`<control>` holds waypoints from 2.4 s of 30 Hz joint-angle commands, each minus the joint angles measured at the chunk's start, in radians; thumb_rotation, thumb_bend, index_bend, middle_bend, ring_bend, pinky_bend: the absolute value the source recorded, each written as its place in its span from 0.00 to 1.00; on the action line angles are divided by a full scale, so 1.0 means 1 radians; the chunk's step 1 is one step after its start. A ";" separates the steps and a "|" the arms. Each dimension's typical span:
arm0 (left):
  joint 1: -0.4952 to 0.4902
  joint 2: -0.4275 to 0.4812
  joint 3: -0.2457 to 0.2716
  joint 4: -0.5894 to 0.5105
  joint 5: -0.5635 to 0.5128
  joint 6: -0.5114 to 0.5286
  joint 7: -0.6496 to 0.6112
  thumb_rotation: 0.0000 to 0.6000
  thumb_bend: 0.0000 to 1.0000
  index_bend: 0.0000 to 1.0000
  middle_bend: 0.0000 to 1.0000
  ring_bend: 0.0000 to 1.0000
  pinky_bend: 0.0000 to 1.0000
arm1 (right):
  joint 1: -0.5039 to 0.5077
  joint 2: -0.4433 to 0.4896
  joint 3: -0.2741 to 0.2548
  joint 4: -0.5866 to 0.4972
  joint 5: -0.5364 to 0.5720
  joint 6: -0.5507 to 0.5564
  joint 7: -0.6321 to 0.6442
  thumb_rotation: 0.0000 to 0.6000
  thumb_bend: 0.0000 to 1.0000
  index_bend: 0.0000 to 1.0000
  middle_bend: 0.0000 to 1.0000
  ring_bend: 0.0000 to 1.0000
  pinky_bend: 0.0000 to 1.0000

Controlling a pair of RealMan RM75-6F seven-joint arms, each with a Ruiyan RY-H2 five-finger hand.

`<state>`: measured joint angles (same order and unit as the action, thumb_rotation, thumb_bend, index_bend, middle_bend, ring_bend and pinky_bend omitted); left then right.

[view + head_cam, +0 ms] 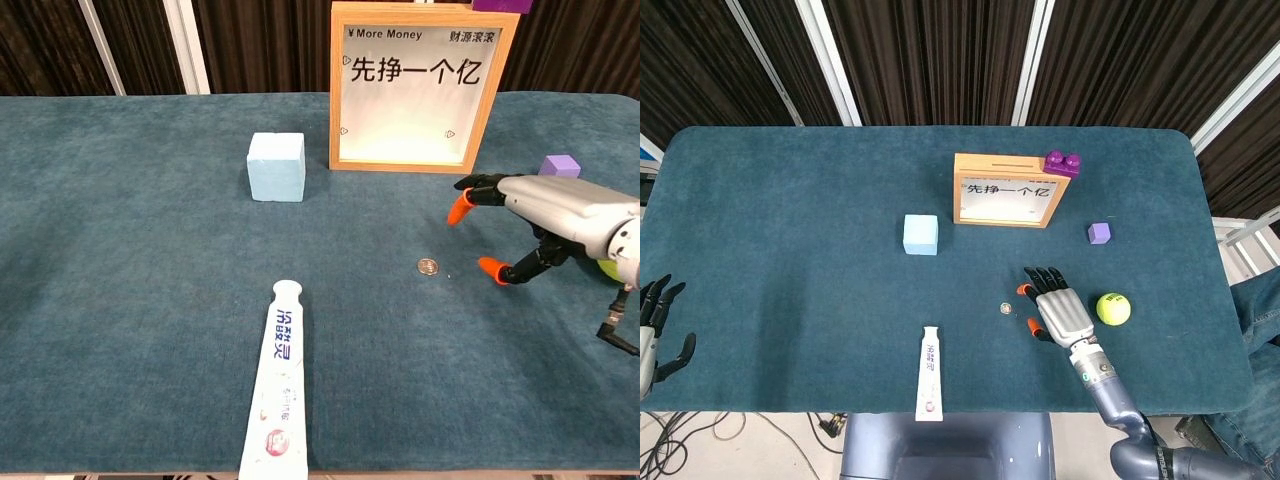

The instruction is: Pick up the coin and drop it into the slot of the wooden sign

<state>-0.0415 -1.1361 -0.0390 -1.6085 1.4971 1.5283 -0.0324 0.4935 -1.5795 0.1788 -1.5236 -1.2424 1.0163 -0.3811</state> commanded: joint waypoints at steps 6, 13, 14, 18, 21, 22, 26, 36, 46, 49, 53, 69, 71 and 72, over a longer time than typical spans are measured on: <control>-0.001 0.000 -0.001 -0.003 -0.006 -0.004 0.001 1.00 0.42 0.13 0.00 0.00 0.02 | 0.018 -0.045 -0.014 0.070 -0.014 0.003 0.055 1.00 0.50 0.33 0.06 0.00 0.00; -0.002 0.002 -0.002 -0.006 -0.013 -0.011 0.001 1.00 0.42 0.14 0.00 0.00 0.02 | 0.028 -0.083 -0.027 0.112 -0.042 0.020 0.076 1.00 0.50 0.36 0.06 0.00 0.00; -0.002 0.003 -0.002 -0.007 -0.014 -0.012 0.002 1.00 0.42 0.14 0.00 0.00 0.02 | 0.031 -0.087 -0.029 0.116 -0.042 0.019 0.073 1.00 0.50 0.36 0.06 0.00 0.00; -0.002 0.003 -0.003 -0.008 -0.015 -0.012 0.001 1.00 0.42 0.14 0.00 0.00 0.02 | 0.038 -0.099 -0.032 0.126 -0.038 0.015 0.068 1.00 0.50 0.36 0.06 0.00 0.00; -0.001 0.003 -0.003 -0.008 -0.015 -0.012 0.000 1.00 0.42 0.14 0.00 0.00 0.02 | 0.043 -0.107 -0.031 0.132 -0.032 0.011 0.073 1.00 0.50 0.36 0.06 0.00 0.00; -0.001 0.003 -0.003 -0.008 -0.015 -0.012 0.000 1.00 0.42 0.14 0.00 0.00 0.02 | 0.045 -0.110 -0.031 0.136 -0.031 0.009 0.075 1.00 0.50 0.36 0.06 0.00 0.00; -0.001 0.003 -0.003 -0.008 -0.016 -0.013 -0.001 1.00 0.42 0.14 0.00 0.00 0.02 | 0.055 -0.121 -0.031 0.151 -0.027 0.002 0.078 1.00 0.50 0.38 0.06 0.00 0.00; -0.002 0.005 -0.004 -0.010 -0.021 -0.017 0.000 1.00 0.42 0.14 0.00 0.00 0.02 | 0.060 -0.138 -0.033 0.174 -0.017 0.005 0.085 1.00 0.50 0.41 0.06 0.00 0.00; -0.002 0.005 -0.003 -0.011 -0.021 -0.017 0.001 1.00 0.42 0.14 0.00 0.00 0.02 | 0.071 -0.149 -0.030 0.184 0.004 -0.006 0.075 1.00 0.50 0.41 0.06 0.00 0.00; -0.002 0.006 -0.003 -0.010 -0.022 -0.019 0.001 1.00 0.42 0.14 0.00 0.00 0.02 | 0.075 -0.152 -0.028 0.191 0.010 -0.011 0.073 1.00 0.50 0.41 0.06 0.00 0.00; -0.002 0.006 -0.003 -0.011 -0.022 -0.019 0.002 1.00 0.42 0.14 0.00 0.00 0.02 | 0.079 -0.153 -0.031 0.195 0.014 -0.015 0.066 1.00 0.50 0.41 0.06 0.00 0.00; -0.002 0.006 -0.003 -0.011 -0.021 -0.019 0.003 1.00 0.42 0.15 0.00 0.00 0.02 | 0.094 -0.151 -0.030 0.194 0.047 -0.039 0.042 1.00 0.48 0.41 0.06 0.00 0.00; -0.002 0.006 -0.002 -0.010 -0.021 -0.020 0.003 1.00 0.42 0.15 0.00 0.00 0.02 | 0.096 -0.152 -0.029 0.194 0.052 -0.042 0.040 1.00 0.48 0.41 0.06 0.00 0.00; -0.002 0.006 -0.002 -0.011 -0.021 -0.020 0.003 1.00 0.42 0.15 0.00 0.00 0.02 | 0.097 -0.153 -0.028 0.195 0.054 -0.043 0.039 1.00 0.48 0.41 0.06 0.00 0.00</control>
<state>-0.0431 -1.1302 -0.0411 -1.6191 1.4763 1.5087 -0.0297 0.5899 -1.7318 0.1501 -1.3291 -1.1899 0.9744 -0.3415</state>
